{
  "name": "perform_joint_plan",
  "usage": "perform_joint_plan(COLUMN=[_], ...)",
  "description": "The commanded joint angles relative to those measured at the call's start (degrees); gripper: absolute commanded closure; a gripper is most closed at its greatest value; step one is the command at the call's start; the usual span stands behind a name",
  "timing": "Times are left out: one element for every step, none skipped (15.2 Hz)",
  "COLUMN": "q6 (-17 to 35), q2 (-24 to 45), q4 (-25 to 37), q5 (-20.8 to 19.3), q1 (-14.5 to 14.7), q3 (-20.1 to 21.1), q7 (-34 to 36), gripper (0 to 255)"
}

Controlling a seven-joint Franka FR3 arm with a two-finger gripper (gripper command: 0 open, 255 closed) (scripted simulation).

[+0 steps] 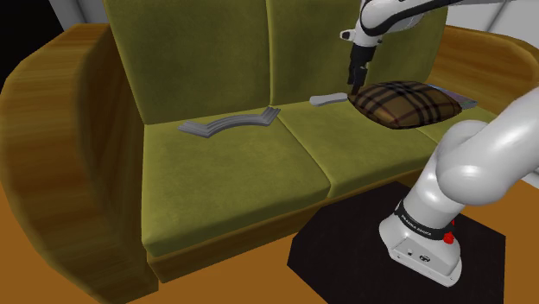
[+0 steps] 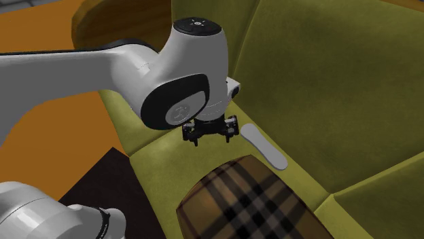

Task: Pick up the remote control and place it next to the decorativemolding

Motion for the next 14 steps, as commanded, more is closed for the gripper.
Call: perform_joint_plan(q6=[2.86, 4.27, 5.66, 7.01, 8.32, 9.57, 10.74, 11.82, 12.77, 13.60, 14.30, 14.87, 15.34, 15.70], q2=[4.56, 6.87, 9.29, 11.80, 14.41, 17.12, 19.92, 22.79, 25.69, 28.59, 31.43, 34.20, 36.85, 39.42], q4=[2.28, 3.37, 4.54, 5.78, 7.08, 8.46, 9.92, 11.45, 13.07, 14.77, 16.56, 18.44, 20.40, 22.43], q5=[0.50, 1.08, 1.91, 2.98, 4.29, 5.86, 7.69, 9.73, 11.91, 14.17, 16.39, 18.51, 20.44, 22.22], q1=[1.20, 1.84, 2.44, 3.02, 3.55, 4.01, 4.32, 4.39, 4.21, 3.77, 3.08, 2.18, 1.03, -0.12], q3=[-2.97, -4.31, -5.59, -6.81, -7.96, -9.01, -9.89, -10.51, -10.85, -10.91, -10.67, -10.19, -9.41, -8.60], q7=[-5.75, -8.48, -11.30, -14.22, -17.24, -20.38, -23.62, -26.93, -30.28, -33.61, -36.84, -39.93, -42.82, -45.55], gripper=[0, 0, 0, 0, 0, 0, 0, 0, 0, 0, 0, 0, 0, 0])
